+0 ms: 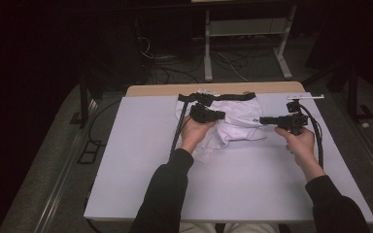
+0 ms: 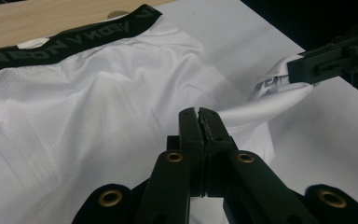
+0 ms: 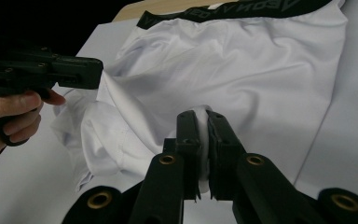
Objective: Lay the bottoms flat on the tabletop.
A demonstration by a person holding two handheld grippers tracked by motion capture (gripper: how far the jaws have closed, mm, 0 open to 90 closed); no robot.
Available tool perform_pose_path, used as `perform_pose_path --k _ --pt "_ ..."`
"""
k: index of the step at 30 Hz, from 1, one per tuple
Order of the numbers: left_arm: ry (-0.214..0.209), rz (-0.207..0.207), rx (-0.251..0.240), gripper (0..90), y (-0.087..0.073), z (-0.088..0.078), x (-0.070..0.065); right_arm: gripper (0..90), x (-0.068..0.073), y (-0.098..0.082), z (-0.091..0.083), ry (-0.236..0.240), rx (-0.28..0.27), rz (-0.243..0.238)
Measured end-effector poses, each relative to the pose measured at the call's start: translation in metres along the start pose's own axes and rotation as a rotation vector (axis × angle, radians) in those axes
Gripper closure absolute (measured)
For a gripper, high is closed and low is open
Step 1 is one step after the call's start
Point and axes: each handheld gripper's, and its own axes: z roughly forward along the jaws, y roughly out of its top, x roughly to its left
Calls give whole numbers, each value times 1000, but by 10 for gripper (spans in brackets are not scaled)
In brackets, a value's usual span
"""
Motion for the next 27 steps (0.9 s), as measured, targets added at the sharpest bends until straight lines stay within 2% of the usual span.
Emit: perform_pose_path --k 4,8,11,14,18,22,27 --pt "-8 -37 37 888 -10 11 9 827 -10 -1 11 -17 18 44" --pt "-17 -84 43 887 -23 20 19 790 -21 -4 23 -58 39 70" --pt "-27 -131 38 887 -30 24 27 719 -26 -5 26 -71 15 82" --pt "-31 -152 33 887 -34 25 33 667 -30 -5 25 -64 3 78" --pt "-27 -155 30 886 -34 24 34 634 -34 -5 19 -50 -17 79" --pt "-21 -131 41 886 -35 22 31 582 -38 -9 13 -46 -26 97" --pt "-15 -135 39 885 -37 20 32 523 -38 -17 2 -37 -30 104"
